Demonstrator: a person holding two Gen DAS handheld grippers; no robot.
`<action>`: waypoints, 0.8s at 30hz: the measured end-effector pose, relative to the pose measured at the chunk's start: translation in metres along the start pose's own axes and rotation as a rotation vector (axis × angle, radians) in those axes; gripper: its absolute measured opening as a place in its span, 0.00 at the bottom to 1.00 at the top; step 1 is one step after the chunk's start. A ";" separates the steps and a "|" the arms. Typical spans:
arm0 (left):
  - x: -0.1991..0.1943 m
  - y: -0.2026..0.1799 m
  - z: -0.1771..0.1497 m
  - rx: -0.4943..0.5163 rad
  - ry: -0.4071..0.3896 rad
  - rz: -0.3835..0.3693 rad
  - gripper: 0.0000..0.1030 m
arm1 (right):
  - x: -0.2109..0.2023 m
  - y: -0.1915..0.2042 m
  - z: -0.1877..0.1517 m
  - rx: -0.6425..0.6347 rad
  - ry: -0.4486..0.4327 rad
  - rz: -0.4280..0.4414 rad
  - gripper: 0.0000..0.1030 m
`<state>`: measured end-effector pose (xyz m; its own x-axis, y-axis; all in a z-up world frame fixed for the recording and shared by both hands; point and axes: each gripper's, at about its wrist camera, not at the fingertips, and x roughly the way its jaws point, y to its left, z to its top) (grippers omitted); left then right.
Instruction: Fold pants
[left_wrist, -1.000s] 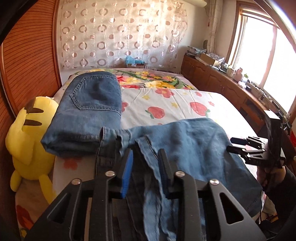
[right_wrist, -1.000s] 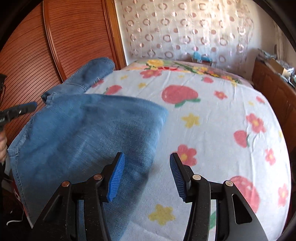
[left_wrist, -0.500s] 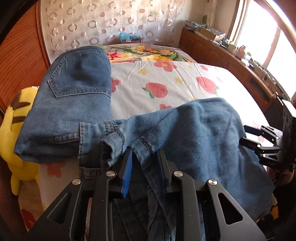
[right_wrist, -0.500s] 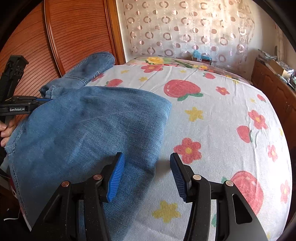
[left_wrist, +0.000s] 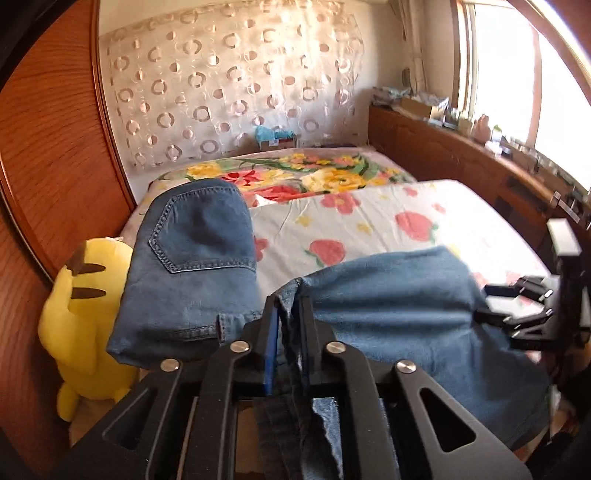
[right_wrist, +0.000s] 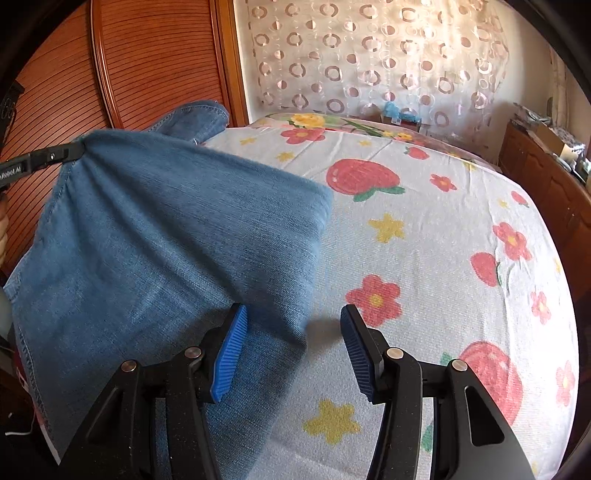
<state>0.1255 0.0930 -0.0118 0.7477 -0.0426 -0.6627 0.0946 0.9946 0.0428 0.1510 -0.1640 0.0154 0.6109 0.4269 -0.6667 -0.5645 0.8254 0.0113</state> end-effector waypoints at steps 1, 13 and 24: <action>0.003 0.001 -0.001 -0.001 0.009 0.001 0.19 | 0.000 -0.001 0.000 0.000 0.000 0.001 0.53; 0.040 0.022 -0.032 -0.073 0.151 -0.017 0.45 | -0.002 -0.003 -0.001 -0.005 0.000 -0.001 0.53; 0.049 0.028 -0.042 -0.094 0.137 -0.043 0.45 | -0.003 -0.004 -0.002 -0.001 0.003 -0.002 0.53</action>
<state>0.1372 0.1224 -0.0741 0.6471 -0.0787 -0.7583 0.0577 0.9969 -0.0542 0.1507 -0.1695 0.0159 0.6103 0.4246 -0.6688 -0.5638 0.8258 0.0098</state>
